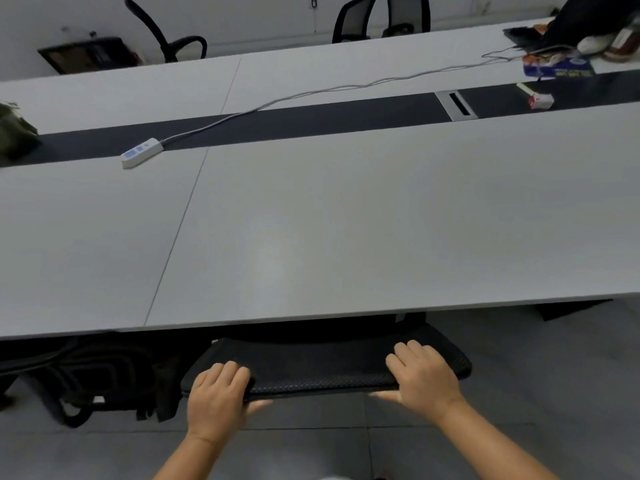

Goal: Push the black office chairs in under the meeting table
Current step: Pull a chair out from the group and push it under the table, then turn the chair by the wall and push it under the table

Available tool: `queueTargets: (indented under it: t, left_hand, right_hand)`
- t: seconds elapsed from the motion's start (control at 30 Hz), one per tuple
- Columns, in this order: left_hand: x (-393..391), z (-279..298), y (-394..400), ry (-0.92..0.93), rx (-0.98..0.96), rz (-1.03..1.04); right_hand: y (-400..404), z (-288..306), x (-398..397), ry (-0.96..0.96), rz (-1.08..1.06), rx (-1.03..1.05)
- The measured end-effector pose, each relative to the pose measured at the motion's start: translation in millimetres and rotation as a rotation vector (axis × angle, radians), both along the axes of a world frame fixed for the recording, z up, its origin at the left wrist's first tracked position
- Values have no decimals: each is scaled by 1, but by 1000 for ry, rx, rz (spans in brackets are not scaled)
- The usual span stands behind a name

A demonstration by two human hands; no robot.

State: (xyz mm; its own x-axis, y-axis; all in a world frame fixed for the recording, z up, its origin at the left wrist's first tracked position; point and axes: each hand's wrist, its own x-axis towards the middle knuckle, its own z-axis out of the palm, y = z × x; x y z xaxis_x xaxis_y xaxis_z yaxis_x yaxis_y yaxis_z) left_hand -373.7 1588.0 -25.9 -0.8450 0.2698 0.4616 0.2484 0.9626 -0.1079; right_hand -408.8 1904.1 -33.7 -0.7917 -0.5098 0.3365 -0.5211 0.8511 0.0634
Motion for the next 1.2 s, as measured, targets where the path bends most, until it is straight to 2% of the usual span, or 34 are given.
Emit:
queueTargets:
  t: [0.13,0.2,0.33,0.4,0.53,0.63,0.77,0.9,0.97,1.07,1.13,1.2]
  left_hand:
    - [9,11,6,-180,62,37]
    - [16,20,9,-297,152,32]
    - [19,40,30,-580,751,-132]
    - [24,43,47,-663,887,-216]
    - [39,37,83,-837,815,-594]
    - [56,24,103,-1037,741,-787]
    - [96,-4,122,-1360,607,-843]
    - [154,-22,144,-1507,482,-809]
    - [186,-25,156,-1571,446,-805]
    - [240,-28,184,-1631,414,-804]
    - [283,-21,213,-1692,437,-783]
    - [331,-21,243,-1664,459,-838]
  right_hand:
    - [0,7,9,-114,-74,1]
    - [-4,15,16,-166,-157,-4]
    - [-21,23,41,-320,-475,-314]
    - [-31,18,64,-291,-567,-458]
    - [-43,24,130,-286,-826,-972]
    - [-53,23,200,-223,-1118,-1171]
    - [-76,9,315,-258,-1514,-1445]
    - [-113,8,423,-27,-1849,-1657]
    - [-131,-5,466,67,-2090,-1600]
    - [-144,-33,528,114,-2225,-1653]
    - [-134,-20,565,267,-2172,-1771]
    - [-114,-10,609,230,-2143,-1816]
